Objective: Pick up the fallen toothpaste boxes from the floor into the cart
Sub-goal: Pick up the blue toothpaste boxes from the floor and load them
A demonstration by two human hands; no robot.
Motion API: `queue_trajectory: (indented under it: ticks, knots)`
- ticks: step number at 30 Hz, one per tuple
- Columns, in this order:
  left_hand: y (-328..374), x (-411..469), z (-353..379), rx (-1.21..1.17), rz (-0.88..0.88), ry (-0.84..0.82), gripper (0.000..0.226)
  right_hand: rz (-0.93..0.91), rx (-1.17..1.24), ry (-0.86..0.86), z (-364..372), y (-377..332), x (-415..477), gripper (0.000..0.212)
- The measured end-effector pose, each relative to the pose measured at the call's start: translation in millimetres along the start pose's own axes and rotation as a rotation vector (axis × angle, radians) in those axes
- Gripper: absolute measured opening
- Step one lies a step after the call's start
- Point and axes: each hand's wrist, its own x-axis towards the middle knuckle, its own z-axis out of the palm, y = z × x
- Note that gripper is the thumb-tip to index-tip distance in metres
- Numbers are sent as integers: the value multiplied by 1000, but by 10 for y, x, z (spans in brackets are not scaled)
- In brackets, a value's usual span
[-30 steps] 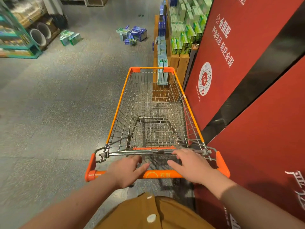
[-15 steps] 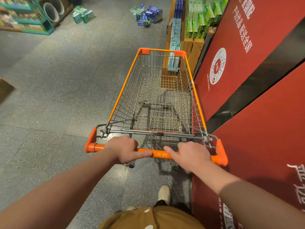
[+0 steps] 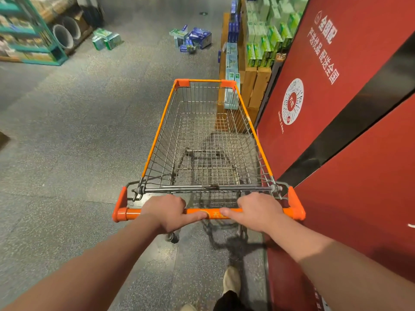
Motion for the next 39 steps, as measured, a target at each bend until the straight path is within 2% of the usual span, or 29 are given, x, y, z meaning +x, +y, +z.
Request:
queue_trajectory:
  ticks: [4,7,9,10,14,21,25,30,39]
  knots:
    - [-229,20,-18,-34,-28,70,90,26,43,46,3,-132,262,93]
    - [-385,83,-14,-59,12,264,84,6,37,117,-35,-166,476,106]
    - [-455,151,-22,-29,-3,387,91,-18,7,108,-117,-160,616,115]
    - [-485,199,-37,-21,-27,395,96,-29,1,85,-161,-146,702,118]
    - [-631,471,-191,-107,-82,249,117,-74,-17,-38,-330,-90,1134,125]
    - [-1280,960,-564,-155,-146,195,118,-118,-7,-57,-715,-284,2069,126]
    - [-1864,1281,-782,-163,-203,160,123,-138,9,-73,-966,-563,2697,116]
    - [-2661,1754,-996,-112,-237,148,127,-168,17,-84,-1258,-898,3519,128]
    - [-4077,2649,-1621,-125,-274,131,131,-182,-4,-78,-1874,-1464,5191,125]
